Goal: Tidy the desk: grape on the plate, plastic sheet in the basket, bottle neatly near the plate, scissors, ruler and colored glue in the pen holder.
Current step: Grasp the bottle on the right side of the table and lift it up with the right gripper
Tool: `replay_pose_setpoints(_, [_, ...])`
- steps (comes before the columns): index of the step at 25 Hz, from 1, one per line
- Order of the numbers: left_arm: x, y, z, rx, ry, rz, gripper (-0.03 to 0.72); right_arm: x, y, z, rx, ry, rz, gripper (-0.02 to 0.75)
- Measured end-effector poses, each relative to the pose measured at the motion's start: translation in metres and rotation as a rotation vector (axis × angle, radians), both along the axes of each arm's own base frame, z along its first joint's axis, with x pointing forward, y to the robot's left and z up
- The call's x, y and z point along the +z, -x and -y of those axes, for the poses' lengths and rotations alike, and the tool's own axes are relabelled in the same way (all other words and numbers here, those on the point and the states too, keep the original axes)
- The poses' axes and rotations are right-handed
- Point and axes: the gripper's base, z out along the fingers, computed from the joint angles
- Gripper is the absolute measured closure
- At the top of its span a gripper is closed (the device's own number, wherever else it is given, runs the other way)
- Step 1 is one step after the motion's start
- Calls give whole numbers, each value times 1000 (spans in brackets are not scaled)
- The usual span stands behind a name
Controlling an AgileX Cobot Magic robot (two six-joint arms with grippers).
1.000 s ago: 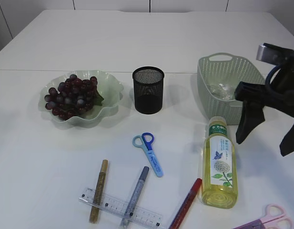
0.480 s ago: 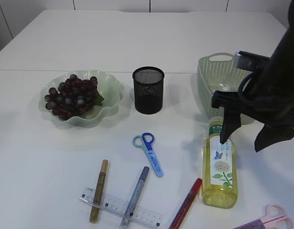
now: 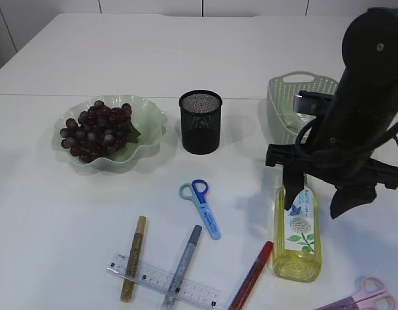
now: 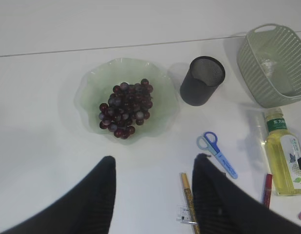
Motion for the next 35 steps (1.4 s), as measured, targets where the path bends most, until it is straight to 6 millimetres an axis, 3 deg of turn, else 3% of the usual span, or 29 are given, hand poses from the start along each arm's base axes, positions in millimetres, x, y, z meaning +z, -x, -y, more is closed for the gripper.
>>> replay_pose_setpoints(10, [0, 0, -1, 6, -10, 2, 313, 0, 4, 0, -9, 12, -40, 204])
replay_pose_setpoints(13, [0, 0, -1, 9, -15, 4, 313, -1, 4, -1, -17, 4, -46, 153])
replay_pose_setpoints(17, [0, 0, -2, 10, -16, 4, 313, -15, 2, -4, -24, 13, -104, 109])
replay_pose_setpoints(22, [0, 0, -2, 10, -17, 4, 313, -32, -1, -7, -36, 18, -165, 108])
replay_pose_setpoints(35, [0, -1, -2, 11, -18, 4, 313, -44, -7, -10, -32, 13, -155, 111])
